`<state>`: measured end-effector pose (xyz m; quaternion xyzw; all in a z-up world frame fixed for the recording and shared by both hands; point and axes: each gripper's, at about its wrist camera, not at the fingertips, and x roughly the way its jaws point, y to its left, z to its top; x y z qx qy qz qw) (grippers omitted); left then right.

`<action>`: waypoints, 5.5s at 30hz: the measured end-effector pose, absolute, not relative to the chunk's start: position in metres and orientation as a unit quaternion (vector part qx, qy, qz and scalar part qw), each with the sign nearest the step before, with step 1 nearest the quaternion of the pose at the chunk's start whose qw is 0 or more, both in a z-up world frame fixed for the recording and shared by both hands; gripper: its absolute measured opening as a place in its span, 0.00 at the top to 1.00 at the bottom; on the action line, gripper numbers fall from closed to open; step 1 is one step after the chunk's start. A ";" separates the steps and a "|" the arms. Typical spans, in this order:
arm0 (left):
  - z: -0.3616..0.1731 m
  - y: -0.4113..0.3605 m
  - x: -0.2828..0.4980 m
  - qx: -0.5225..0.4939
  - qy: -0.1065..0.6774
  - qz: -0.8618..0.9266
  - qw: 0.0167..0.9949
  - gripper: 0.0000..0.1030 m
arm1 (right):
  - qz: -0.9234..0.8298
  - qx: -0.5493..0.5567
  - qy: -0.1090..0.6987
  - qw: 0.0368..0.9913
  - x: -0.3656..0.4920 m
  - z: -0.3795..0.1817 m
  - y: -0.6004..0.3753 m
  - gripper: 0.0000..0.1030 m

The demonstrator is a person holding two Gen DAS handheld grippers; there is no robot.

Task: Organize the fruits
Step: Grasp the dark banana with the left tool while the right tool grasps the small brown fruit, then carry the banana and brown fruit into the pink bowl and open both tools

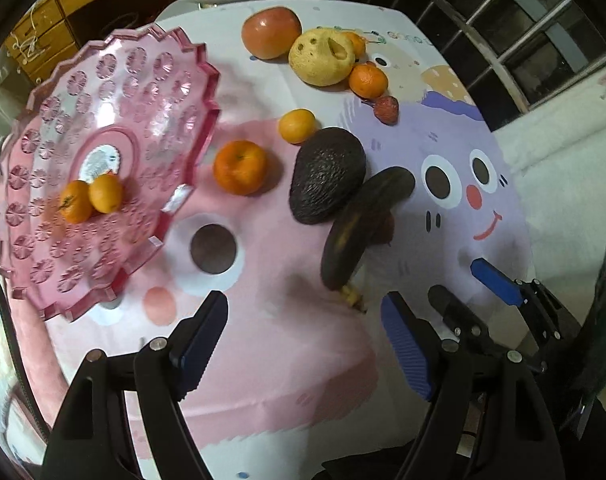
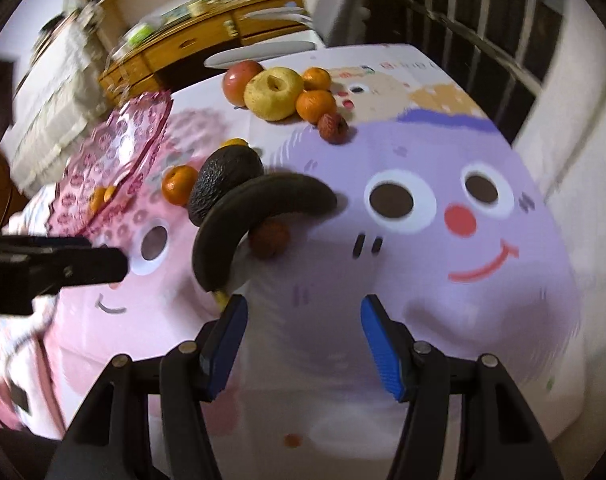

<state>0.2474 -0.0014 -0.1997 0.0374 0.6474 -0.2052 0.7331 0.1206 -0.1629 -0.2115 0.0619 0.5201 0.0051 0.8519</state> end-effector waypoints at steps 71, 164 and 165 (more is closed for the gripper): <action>-0.196 -0.011 0.253 -0.066 0.594 -0.262 0.758 0.76 | 0.151 -0.079 0.439 0.882 0.147 -0.221 -0.125 0.70; -0.121 0.173 0.245 -0.087 0.566 -0.164 0.803 0.23 | 0.021 0.269 0.573 0.774 0.186 -0.150 -0.084 0.53; -0.121 0.166 0.240 -0.087 0.569 -0.158 0.802 0.23 | 0.016 0.273 0.578 0.768 0.184 -0.151 -0.094 0.53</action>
